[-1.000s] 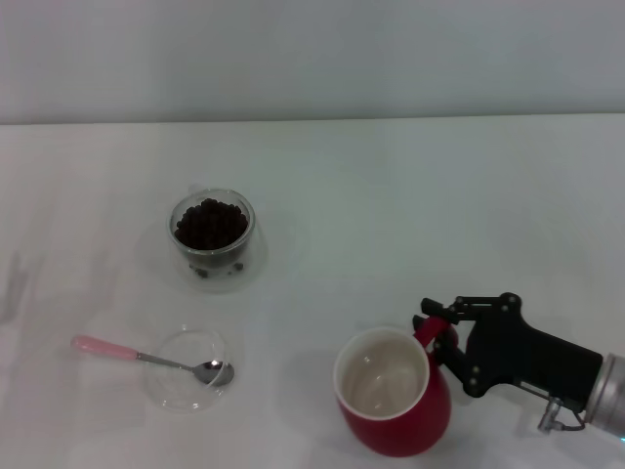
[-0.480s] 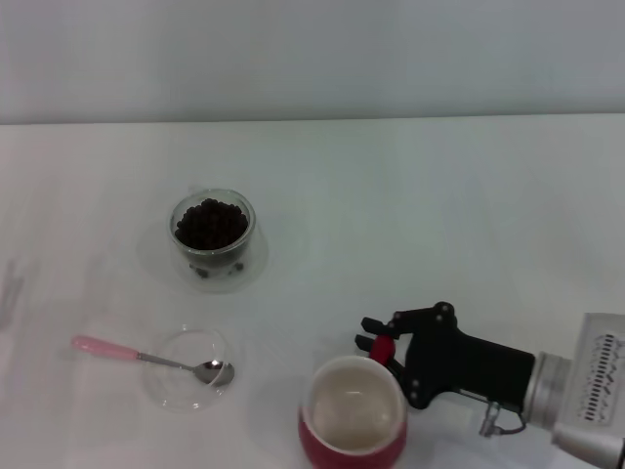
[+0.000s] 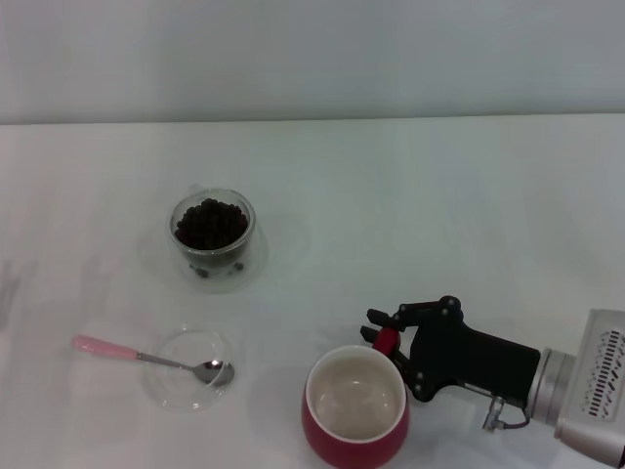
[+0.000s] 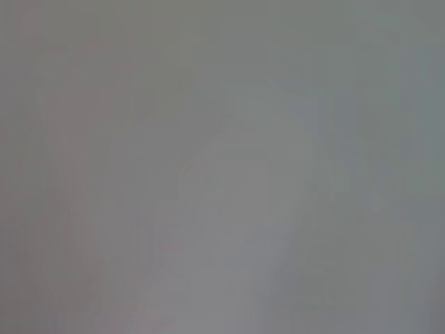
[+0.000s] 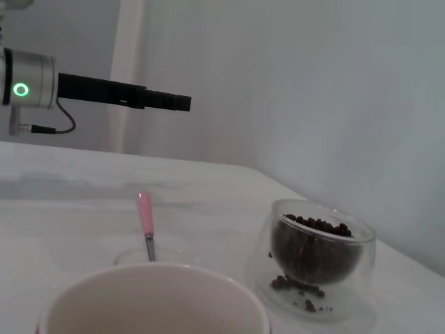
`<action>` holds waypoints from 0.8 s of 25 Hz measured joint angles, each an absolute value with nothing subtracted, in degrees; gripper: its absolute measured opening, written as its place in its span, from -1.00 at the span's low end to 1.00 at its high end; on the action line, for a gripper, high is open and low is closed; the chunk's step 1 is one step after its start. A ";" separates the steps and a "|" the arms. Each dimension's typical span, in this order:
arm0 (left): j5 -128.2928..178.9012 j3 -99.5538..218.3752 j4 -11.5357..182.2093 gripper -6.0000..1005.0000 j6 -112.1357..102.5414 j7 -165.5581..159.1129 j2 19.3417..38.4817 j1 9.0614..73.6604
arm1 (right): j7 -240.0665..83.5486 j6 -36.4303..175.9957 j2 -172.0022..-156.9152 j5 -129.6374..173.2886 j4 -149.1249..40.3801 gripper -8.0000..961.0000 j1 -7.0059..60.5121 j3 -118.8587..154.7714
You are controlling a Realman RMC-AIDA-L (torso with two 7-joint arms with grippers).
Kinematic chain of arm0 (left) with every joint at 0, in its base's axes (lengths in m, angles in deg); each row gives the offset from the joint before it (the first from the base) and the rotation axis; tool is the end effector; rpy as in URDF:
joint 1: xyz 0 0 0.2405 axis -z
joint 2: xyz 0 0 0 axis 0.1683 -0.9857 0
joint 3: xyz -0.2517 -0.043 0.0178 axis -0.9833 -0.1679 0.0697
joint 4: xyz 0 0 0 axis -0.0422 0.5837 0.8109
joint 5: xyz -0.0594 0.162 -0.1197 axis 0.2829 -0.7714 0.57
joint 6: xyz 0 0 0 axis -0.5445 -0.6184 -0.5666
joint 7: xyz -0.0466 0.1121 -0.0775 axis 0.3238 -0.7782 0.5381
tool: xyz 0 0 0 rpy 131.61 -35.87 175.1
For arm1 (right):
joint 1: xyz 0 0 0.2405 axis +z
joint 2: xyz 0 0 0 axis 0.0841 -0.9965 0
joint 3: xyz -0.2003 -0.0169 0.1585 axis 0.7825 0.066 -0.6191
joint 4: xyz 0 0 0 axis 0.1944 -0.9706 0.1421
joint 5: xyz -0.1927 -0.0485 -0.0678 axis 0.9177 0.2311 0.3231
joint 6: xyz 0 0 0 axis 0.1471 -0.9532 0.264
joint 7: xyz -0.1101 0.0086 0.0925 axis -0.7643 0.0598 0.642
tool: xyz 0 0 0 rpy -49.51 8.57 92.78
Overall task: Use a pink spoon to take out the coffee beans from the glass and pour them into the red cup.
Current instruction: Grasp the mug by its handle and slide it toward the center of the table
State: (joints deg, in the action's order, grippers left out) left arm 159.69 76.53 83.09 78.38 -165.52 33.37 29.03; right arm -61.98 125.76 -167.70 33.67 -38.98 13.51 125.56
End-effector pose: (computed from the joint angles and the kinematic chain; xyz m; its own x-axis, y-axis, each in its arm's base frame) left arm -0.3791 0.2772 0.0134 0.6461 -0.0325 0.7626 0.7629 -0.0020 -0.6465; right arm 0.3010 0.2631 -0.0900 0.8973 0.0479 -0.4388 -0.2096 -0.8286 -0.5191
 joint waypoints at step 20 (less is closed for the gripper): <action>159.84 76.48 83.32 0.54 77.96 -165.53 33.35 28.76 | -63.85 125.46 -167.40 32.05 -39.95 -0.42 13.02 123.24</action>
